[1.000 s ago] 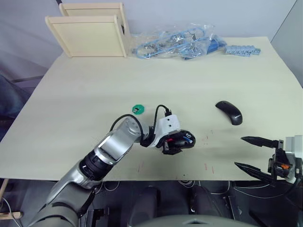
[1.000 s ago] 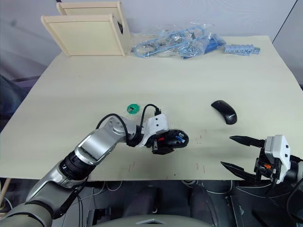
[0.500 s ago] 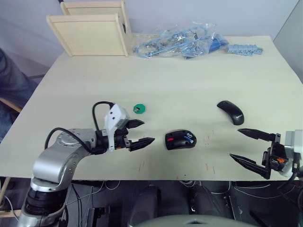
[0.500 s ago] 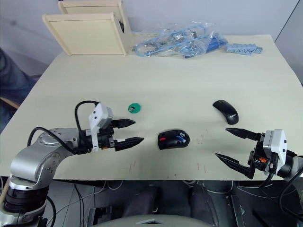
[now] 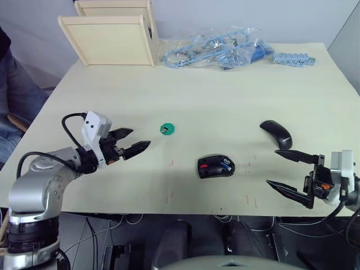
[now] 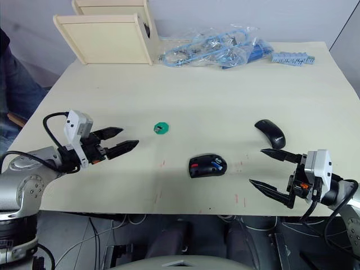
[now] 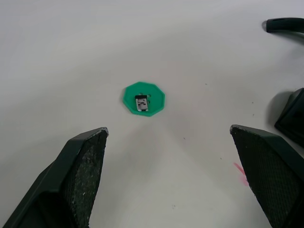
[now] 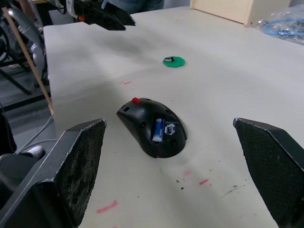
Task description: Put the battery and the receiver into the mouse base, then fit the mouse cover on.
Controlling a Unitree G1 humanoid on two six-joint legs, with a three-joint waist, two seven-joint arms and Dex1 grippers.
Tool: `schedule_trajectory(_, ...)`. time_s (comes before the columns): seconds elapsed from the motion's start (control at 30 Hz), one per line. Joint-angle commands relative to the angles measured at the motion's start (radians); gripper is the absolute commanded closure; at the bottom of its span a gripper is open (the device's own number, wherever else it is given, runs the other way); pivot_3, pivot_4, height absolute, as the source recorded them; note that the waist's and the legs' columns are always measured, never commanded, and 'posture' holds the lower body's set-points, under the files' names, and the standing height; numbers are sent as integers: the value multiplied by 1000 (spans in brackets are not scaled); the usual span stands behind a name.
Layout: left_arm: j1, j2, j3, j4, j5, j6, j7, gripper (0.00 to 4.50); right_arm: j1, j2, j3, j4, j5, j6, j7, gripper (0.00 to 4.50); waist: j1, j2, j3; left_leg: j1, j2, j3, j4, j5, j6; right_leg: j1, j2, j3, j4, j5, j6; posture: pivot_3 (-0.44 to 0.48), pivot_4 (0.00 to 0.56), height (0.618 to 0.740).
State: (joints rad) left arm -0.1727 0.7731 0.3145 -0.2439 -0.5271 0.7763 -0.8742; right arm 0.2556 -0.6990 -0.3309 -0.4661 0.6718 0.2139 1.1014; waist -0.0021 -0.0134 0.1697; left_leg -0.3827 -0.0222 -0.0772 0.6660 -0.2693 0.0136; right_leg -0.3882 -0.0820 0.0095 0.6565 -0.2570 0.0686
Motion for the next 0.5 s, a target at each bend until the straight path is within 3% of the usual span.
schedule_trajectory(0.03,-80,23,-51,83,26,-60,-32,112,38,16,-30,-56,25,-13,-17,0,2,0,0,0,0,0,0,0,0,0,0,0,0,0,0,0,150,740)
schedule_trajectory(0.17,-160,-2,-109,156,44,-77,-20,112,103,57,-44,-60,38,-22,-37,0,5,-1,1,0,0,-1,0,0,0,0,0,-1,1,0,0,0,150,740)
schedule_trajectory(0.23,-166,-8,-138,169,67,-92,-7,838,112,78,-36,-74,26,-42,-49,0,1,-1,1,0,0,0,0,0,0,0,0,0,1,0,0,0,150,740)
schedule_trajectory(0.37,-183,-24,-172,174,96,-92,28,2938,103,99,-13,-102,0,-61,-82,0,-12,-1,1,1,0,0,0,0,0,0,0,2,1,0,0,0,150,740)
schedule_trajectory(0.5,-211,-46,-207,169,129,-75,81,2938,106,100,11,-108,-19,-69,-91,0,-9,-1,1,1,0,0,0,0,0,0,0,1,2,0,0,0,150,740)
